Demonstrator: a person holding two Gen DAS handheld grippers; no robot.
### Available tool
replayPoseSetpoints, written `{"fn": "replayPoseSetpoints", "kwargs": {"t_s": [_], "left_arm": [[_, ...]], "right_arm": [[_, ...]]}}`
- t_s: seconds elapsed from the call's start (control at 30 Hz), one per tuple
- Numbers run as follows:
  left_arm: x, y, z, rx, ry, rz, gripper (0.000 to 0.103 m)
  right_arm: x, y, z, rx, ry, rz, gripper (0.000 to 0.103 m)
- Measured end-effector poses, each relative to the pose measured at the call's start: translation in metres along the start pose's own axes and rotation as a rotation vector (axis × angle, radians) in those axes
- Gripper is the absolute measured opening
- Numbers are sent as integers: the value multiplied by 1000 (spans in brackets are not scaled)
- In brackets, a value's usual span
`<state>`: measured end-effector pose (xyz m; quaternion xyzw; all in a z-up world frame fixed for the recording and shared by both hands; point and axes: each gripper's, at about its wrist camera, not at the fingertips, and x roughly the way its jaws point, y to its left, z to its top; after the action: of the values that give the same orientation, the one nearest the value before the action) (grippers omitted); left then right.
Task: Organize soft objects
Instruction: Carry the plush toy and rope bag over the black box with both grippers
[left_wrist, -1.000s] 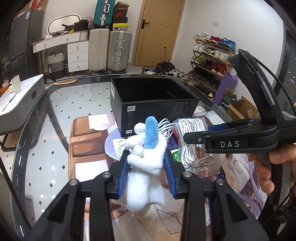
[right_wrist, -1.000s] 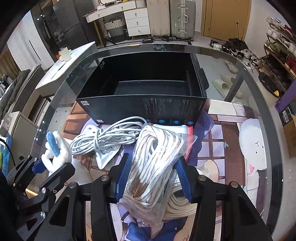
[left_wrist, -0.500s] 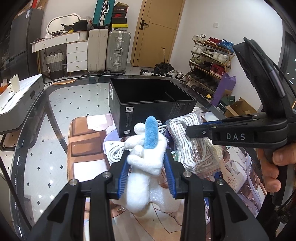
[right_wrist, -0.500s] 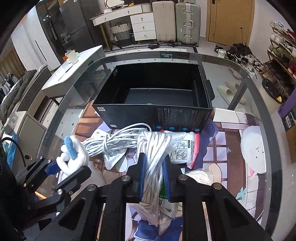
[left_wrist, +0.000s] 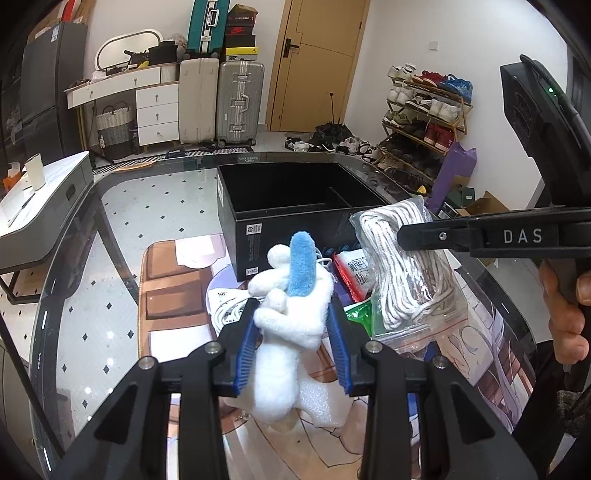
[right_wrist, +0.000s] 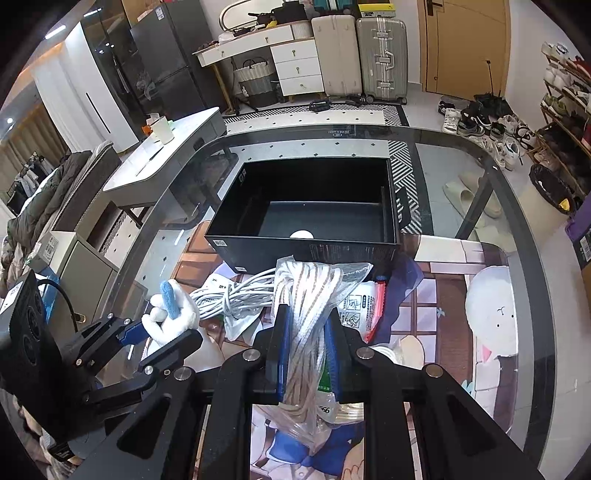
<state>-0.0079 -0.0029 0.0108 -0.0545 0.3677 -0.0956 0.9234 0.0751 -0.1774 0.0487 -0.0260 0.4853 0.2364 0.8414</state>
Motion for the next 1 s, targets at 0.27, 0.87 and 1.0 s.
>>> {"fn": "replayPoseSetpoints", "kwargs": {"t_s": [0.27, 0.87, 1.0], "left_arm": [[-9, -14, 16, 25, -3, 41, 35], [-9, -29, 56, 54, 12, 89, 35], [-7, -29, 62, 52, 16, 93, 35]], "right_arm": [[-21, -11, 6, -3, -38, 44, 17], [-31, -19, 33, -46, -67, 109, 17], [-30, -22, 42, -54, -74, 114, 17]]}}
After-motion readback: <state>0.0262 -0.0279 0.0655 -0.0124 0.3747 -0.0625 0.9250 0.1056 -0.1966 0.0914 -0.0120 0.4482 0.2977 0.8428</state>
